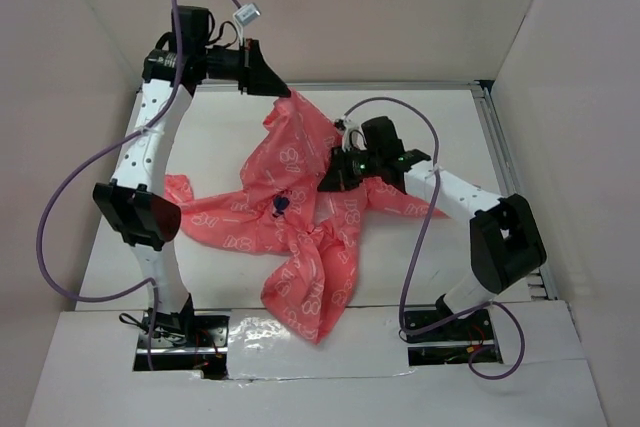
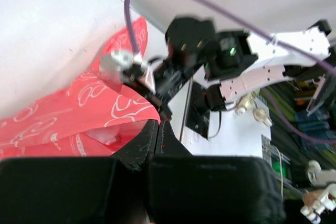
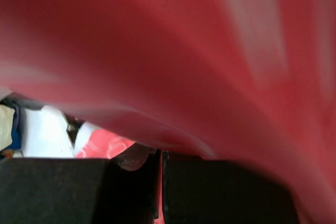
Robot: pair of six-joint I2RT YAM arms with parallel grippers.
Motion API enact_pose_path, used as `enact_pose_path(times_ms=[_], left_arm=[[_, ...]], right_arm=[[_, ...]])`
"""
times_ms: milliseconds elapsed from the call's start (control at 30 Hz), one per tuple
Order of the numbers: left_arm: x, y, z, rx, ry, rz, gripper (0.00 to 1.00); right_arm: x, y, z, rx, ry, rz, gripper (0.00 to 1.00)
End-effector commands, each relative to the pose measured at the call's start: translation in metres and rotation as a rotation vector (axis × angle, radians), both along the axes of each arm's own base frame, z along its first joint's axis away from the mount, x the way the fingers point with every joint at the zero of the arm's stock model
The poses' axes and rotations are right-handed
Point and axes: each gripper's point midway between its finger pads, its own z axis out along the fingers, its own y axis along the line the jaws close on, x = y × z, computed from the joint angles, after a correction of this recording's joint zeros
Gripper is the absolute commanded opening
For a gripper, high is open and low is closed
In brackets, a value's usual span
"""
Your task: Zip up the jacket
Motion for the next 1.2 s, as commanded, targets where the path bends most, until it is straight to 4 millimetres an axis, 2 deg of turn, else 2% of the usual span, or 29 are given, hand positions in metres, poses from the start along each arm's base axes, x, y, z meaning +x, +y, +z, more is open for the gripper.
enact_pose_path(times_ms=[0,67,133,167,233,267,300,433,467,533,600,700,733,767,800,833,867,900,933,967,1000,1033,1067,1100,1133,1167], left_arm=[[-0.010,0.017,0.079,-0.067,-0.253,0.034,0.00],[0.018,0.039,0.086,-0.056,-0.263,0.176,0.00],[0.036,0.055,0.091,-0.074,-0.297,0.234,0.00],[0.046,0.066,0.087,-0.087,-0.236,0.282,0.00],[0.068,0.085,0.080,-0.088,-0.229,0.349,0.00],[0.076,0.088,0.077,-0.087,-0.223,0.354,0.00],[0.074,0.089,0.082,-0.086,-0.242,0.349,0.00],[0.098,0.099,0.067,-0.077,-0.210,0.418,0.00],[0.097,0.099,0.067,-0.082,-0.213,0.402,0.00],[0.100,0.101,0.062,-0.083,-0.198,0.422,0.00],[0.103,0.100,0.058,-0.082,-0.202,0.417,0.00],[0.104,0.094,0.040,-0.076,-0.145,0.379,0.00],[0.107,0.095,0.031,-0.068,-0.119,0.386,0.09],[0.109,0.095,0.021,-0.054,-0.079,0.403,0.31],[0.110,0.096,0.015,-0.043,-0.063,0.413,0.99],[0.110,0.097,0.005,-0.027,-0.036,0.424,0.99],[0.110,0.102,-0.003,0.008,-0.011,0.476,0.99],[0.110,0.107,-0.015,0.032,0.023,0.512,0.99],[0.103,0.111,-0.012,0.047,0.024,0.545,0.99],[0.100,0.117,-0.017,0.062,0.047,0.586,0.99],[0.100,0.131,-0.041,0.090,0.133,0.658,0.99],[0.094,0.137,-0.044,0.096,0.153,0.691,0.99],[0.079,0.146,-0.012,0.071,0.106,0.742,0.99],[0.071,0.153,-0.062,0.121,0.252,0.794,0.99],[0.053,0.155,-0.052,0.121,0.247,0.834,0.99],[0.042,0.156,-0.062,0.121,0.323,0.880,0.99]], right_arm=[[-0.026,-0.018,-0.026,-0.059,0.096,-0.029,0.00],[-0.036,-0.029,-0.040,-0.104,0.135,-0.051,0.00],[-0.058,-0.041,-0.060,-0.128,0.200,-0.056,0.00],[-0.074,-0.047,-0.068,-0.127,0.239,-0.059,0.00],[-0.088,-0.052,-0.073,-0.132,0.276,-0.062,0.00],[-0.102,-0.057,-0.074,-0.128,0.302,-0.057,0.00],[-0.107,-0.059,-0.073,-0.129,0.304,-0.067,0.00],[-0.131,-0.077,-0.077,-0.156,0.347,-0.089,0.00],[-0.134,-0.081,-0.073,-0.157,0.347,-0.096,0.00],[-0.126,-0.086,-0.063,-0.165,0.298,-0.111,0.00],[-0.125,-0.083,-0.048,-0.137,0.275,-0.085,0.00],[-0.107,-0.081,-0.030,-0.126,0.201,-0.118,0.00],[-0.096,-0.077,-0.017,-0.119,0.165,-0.117,0.00],[-0.095,-0.077,-0.013,-0.128,0.165,-0.106,0.27],[-0.093,-0.075,-0.008,-0.128,0.157,-0.089,0.47],[-0.089,-0.075,-0.001,-0.131,0.143,-0.087,0.70],[-0.086,-0.075,0.003,-0.127,0.129,-0.090,0.99],[-0.080,-0.075,0.012,-0.115,0.106,-0.104,1.00],[-0.073,-0.079,0.021,-0.098,0.083,-0.134,1.00],[-0.067,-0.082,0.027,-0.087,0.066,-0.162,1.00],[-0.057,-0.087,0.037,-0.080,0.044,-0.208,1.00],[-0.044,-0.098,0.038,-0.104,0.026,-0.296,1.00],[-0.030,-0.108,0.042,-0.089,0.035,-0.379,1.00],[-0.017,-0.116,0.041,-0.091,0.053,-0.446,1.00],[-0.006,-0.124,0.036,-0.095,0.098,-0.533,1.00],[0.003,-0.132,0.032,-0.099,0.137,-0.593,1.00]])
